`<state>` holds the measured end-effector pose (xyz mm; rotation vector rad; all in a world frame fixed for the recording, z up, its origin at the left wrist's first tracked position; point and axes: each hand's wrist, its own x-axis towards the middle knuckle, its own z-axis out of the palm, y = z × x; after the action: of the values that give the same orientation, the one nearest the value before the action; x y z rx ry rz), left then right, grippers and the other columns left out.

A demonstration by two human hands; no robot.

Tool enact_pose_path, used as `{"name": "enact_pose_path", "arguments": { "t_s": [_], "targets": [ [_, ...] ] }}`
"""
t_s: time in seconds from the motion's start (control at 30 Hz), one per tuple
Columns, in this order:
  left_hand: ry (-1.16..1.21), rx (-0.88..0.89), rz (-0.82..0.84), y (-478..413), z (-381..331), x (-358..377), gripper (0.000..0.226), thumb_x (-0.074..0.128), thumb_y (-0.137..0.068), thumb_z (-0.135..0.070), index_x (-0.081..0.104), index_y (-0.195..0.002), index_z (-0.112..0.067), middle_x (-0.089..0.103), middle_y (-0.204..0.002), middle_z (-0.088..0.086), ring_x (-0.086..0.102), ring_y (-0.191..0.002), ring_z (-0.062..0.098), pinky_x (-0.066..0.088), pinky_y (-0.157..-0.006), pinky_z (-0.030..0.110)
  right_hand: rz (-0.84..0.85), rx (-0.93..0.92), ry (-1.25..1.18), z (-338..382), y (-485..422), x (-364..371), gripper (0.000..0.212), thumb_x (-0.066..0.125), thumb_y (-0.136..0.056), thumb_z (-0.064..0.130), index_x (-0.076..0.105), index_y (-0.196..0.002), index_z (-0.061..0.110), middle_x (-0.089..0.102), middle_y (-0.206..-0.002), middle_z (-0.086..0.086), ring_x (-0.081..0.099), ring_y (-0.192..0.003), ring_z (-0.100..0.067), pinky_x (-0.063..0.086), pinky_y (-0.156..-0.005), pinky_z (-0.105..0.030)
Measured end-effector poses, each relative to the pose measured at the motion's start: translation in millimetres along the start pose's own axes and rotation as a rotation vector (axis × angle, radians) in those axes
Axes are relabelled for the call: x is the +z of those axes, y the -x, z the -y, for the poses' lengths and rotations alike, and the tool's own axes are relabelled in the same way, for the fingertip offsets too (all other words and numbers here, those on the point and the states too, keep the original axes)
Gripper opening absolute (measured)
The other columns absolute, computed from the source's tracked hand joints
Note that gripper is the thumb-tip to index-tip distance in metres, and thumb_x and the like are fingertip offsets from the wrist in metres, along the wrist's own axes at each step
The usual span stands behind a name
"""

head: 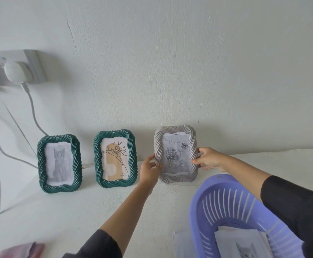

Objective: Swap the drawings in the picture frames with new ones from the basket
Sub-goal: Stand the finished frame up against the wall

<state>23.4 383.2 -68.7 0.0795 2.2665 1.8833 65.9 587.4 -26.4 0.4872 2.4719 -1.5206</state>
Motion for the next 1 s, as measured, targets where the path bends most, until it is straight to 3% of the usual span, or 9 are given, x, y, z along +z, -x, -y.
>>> {"name": "enact_pose_path", "arguments": {
  "t_s": [0.2, 0.3, 0.37, 0.43, 0.57, 0.67, 0.77, 0.87, 1.0],
  "targets": [
    [-0.047, -0.014, -0.068, 16.0, -6.8, -6.2, 0.051, 0.053, -0.086, 0.002, 0.044, -0.133, -0.015, 0.056, -0.125, 0.01, 0.054, -0.1, 0.019, 0.04, -0.06, 0.017, -0.101, 0.007, 0.198, 4.9, 7.1, -1.4, 0.03, 0.061, -0.084, 0.013, 0.059, -0.103, -0.01, 0.055, -0.09, -0.011, 0.048, -0.083, -0.017, 0.043, -0.077, -0.033],
    [-0.08, 0.01, -0.134, 30.5, -15.6, -14.5, 0.049, 0.05, -0.086, 0.001, 0.045, -0.132, -0.014, 0.054, -0.125, 0.011, 0.051, -0.098, 0.017, 0.042, -0.073, 0.025, -0.232, 0.018, 0.348, 8.5, 20.2, -1.8, 0.017, 0.062, -0.082, 0.022, 0.053, -0.079, 0.007, 0.046, -0.079, -0.006, 0.047, -0.084, -0.019, 0.038, -0.07, -0.03],
    [-0.096, 0.04, -0.164, 43.0, -21.8, -22.2, 0.046, 0.05, -0.086, -0.001, 0.046, -0.13, -0.014, 0.055, -0.123, 0.011, 0.052, -0.097, 0.019, 0.042, -0.078, 0.028, -0.295, -0.007, 0.429, 16.8, 39.4, 1.3, 0.018, 0.061, -0.085, 0.027, 0.054, -0.091, 0.012, 0.055, -0.092, -0.008, 0.051, -0.101, -0.024, 0.041, -0.071, -0.03],
    [-0.102, 0.062, -0.182, 59.9, -27.3, -30.2, 0.044, 0.05, -0.085, -0.002, 0.048, -0.128, -0.012, 0.056, -0.121, 0.013, 0.055, -0.098, 0.024, 0.044, -0.08, 0.032, -0.364, -0.042, 0.516, 24.4, 61.6, 7.8, 0.05, 0.057, -0.087, 0.029, 0.046, -0.127, 0.003, 0.051, -0.13, -0.016, 0.047, -0.122, -0.029, 0.041, -0.09, -0.033],
    [-0.172, 0.033, -0.154, 102.0, -26.7, -45.4, 0.04, 0.055, -0.084, -0.008, 0.052, -0.124, -0.009, 0.056, -0.118, 0.008, 0.054, -0.095, 0.025, 0.044, -0.076, 0.031, -0.476, -0.158, 0.533, 33.7, 118.8, 36.3, 0.052, 0.052, -0.089, 0.025, 0.039, -0.133, 0.0, 0.039, -0.143, -0.018, 0.039, -0.13, -0.032, 0.035, -0.103, -0.037],
    [-0.294, -0.025, -0.017, 137.3, -10.4, -52.2, 0.012, 0.059, -0.082, -0.009, 0.062, -0.093, -0.013, 0.054, -0.092, 0.004, 0.048, -0.087, 0.024, 0.036, -0.072, 0.025, -0.462, -0.223, 0.487, 29.6, 164.9, 63.0, 0.05, 0.052, -0.09, 0.024, 0.04, -0.135, 0.005, 0.038, -0.145, -0.014, 0.037, -0.132, -0.028, 0.032, -0.104, -0.035],
    [-0.384, -0.097, 0.118, 170.6, 10.4, -51.7, 0.026, 0.06, -0.08, -0.011, 0.042, -0.061, -0.015, 0.041, -0.07, 0.007, 0.038, -0.07, 0.023, 0.031, -0.06, 0.025, -0.433, -0.202, 0.452, 14.9, 200.9, 85.4, 0.051, 0.053, -0.091, 0.028, 0.04, -0.137, 0.01, 0.04, -0.145, -0.009, 0.039, -0.131, -0.025, 0.032, -0.104, -0.032],
    [-0.487, -0.161, 0.207, 200.0, 23.1, -41.2, 0.023, 0.057, -0.083, -0.019, 0.046, -0.066, -0.008, 0.047, -0.063, 0.005, 0.046, -0.061, 0.024, 0.035, -0.052, 0.024, -0.342, -0.165, 0.495, -3.6, 228.1, 103.2, 0.054, 0.052, -0.091, 0.033, 0.037, -0.14, 0.014, 0.036, -0.148, -0.004, 0.037, -0.134, -0.022, 0.03, -0.106, -0.03],
    [-0.588, -0.118, 0.255, 225.1, 35.9, -18.8, 0.031, 0.051, -0.085, -0.019, 0.057, -0.105, 0.004, 0.06, -0.11, 0.019, 0.056, -0.106, 0.035, 0.046, -0.08, 0.033, -0.256, -0.17, 0.516, -25.5, 251.4, 118.9, 0.062, 0.055, -0.089, 0.037, 0.031, -0.143, 0.018, 0.033, -0.149, -0.004, 0.034, -0.136, -0.019, 0.028, -0.11, -0.032]
  ]
}}
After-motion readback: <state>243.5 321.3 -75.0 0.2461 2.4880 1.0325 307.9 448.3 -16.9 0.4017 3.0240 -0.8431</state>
